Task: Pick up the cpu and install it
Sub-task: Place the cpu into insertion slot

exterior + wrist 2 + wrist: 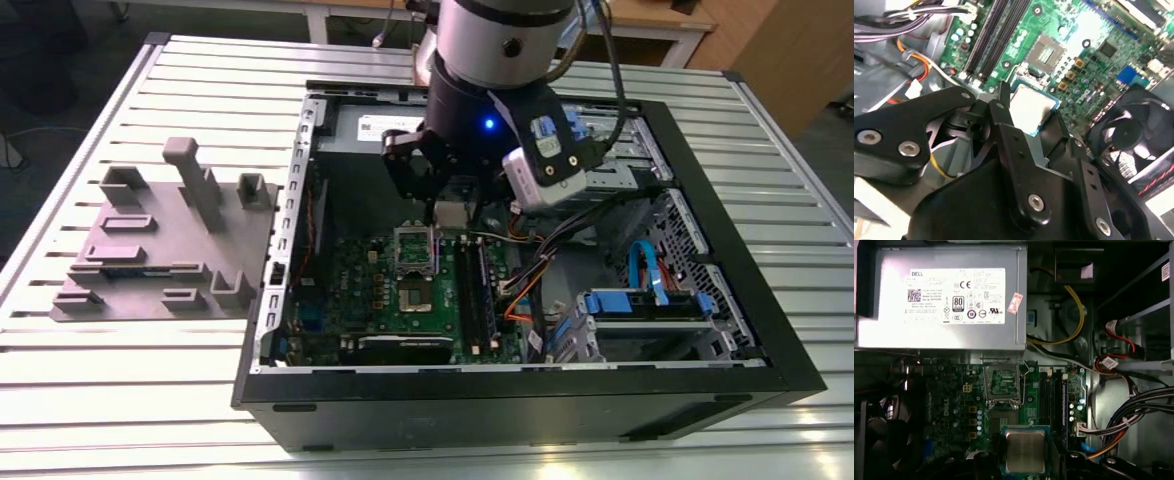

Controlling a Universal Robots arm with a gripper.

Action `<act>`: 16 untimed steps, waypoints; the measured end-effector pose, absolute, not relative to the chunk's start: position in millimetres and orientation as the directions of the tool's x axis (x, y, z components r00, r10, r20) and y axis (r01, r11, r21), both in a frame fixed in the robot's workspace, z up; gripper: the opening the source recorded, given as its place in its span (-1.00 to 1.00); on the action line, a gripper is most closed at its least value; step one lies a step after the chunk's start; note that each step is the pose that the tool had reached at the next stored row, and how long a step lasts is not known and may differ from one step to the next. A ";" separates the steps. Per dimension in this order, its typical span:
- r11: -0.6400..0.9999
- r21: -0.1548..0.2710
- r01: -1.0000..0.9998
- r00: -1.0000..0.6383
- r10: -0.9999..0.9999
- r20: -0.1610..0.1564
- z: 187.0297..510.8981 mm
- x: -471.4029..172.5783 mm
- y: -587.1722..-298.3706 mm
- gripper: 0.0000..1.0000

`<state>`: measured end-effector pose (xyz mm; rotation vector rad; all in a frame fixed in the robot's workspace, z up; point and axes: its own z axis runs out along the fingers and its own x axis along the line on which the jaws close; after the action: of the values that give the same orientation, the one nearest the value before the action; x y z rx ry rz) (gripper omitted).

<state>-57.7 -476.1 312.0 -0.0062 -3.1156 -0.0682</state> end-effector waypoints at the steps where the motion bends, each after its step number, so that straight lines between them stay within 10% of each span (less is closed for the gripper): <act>1: 0.999 0.044 0.005 -1.000 0.003 0.027 310.0 -57.8 -480.4 -0.05; 16: 1.000 0.019 -0.011 -1.000 -0.012 0.025 292.2 -61.7 -484.9 -0.05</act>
<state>-61.7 -484.9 292.2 0.0178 -3.1165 -0.0301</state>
